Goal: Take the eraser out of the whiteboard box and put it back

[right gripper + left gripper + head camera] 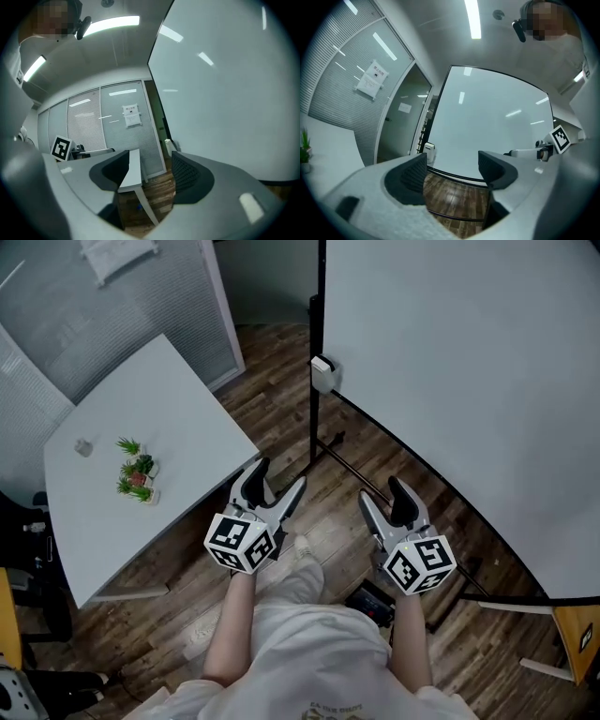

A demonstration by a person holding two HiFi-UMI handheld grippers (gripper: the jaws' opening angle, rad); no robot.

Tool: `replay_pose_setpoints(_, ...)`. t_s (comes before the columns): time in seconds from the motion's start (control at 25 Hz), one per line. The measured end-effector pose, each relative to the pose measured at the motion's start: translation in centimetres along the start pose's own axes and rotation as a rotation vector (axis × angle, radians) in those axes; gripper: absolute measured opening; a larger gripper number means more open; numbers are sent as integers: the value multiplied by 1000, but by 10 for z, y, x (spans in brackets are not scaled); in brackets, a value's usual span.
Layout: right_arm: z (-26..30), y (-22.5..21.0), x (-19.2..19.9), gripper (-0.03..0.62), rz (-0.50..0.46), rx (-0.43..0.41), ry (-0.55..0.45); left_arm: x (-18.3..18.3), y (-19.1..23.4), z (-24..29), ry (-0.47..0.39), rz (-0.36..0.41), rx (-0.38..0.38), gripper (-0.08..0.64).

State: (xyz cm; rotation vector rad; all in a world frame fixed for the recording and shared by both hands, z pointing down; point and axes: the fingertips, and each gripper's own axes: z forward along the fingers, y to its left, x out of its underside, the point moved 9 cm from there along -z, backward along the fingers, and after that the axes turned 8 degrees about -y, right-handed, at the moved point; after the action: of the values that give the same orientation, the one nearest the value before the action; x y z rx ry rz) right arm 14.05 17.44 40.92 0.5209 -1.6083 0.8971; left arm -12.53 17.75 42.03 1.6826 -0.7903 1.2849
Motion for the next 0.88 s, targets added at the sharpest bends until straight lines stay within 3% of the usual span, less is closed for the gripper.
replay_pose_setpoints(0.52,172,-70,-15,285,0,-9,51,-10,109,173,38,-13,41,330)
replay_pose_setpoints(0.88,218,-83,-14,287,-29,-2,75,5,138,230,79,-23,98,319)
